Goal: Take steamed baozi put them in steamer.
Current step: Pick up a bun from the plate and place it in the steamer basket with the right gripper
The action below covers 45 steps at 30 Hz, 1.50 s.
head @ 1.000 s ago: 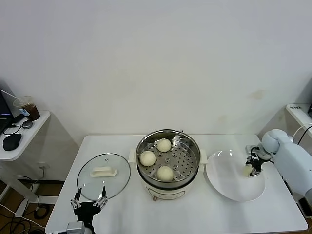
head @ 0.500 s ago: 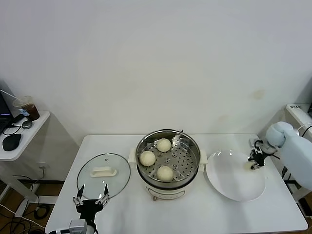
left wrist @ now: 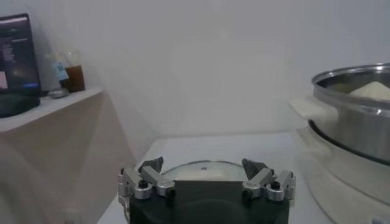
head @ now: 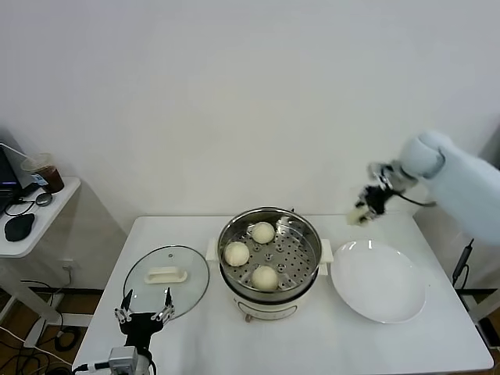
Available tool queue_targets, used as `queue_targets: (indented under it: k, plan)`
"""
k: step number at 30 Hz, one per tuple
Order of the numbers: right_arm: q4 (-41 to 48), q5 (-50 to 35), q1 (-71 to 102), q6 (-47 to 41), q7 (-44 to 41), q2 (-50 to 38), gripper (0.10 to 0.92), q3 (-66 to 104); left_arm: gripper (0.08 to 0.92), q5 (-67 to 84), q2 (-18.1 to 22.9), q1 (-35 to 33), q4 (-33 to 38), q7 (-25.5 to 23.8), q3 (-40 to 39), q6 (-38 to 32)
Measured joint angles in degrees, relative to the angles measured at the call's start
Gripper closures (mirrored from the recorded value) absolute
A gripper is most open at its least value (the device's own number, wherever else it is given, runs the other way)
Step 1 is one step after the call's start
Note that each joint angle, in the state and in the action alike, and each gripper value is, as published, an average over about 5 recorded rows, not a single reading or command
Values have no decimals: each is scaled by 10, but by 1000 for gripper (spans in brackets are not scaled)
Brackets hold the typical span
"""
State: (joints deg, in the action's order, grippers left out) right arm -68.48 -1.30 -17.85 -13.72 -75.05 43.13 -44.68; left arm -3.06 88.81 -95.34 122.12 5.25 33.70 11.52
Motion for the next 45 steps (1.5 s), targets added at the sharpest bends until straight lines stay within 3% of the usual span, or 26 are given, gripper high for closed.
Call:
queue_targets:
  k: [7, 14, 29, 45]
  plan:
    - [-78, -95, -74, -53, 9, 28, 626, -80, 177, 1, 2, -3, 10, -1, -1, 0]
    - [-112, -131, -102, -88, 24, 61, 621, -136, 177, 2, 3, -5, 19, -2, 0, 0]
    - [-101, -100, -82, -109, 63, 129, 622, -190, 177, 12, 4, 3, 15, -3, 9, 1]
    - [-95, -69, -47, -121, 85, 143, 594, -199, 177, 18, 3, 6, 6, -4, 14, 1]
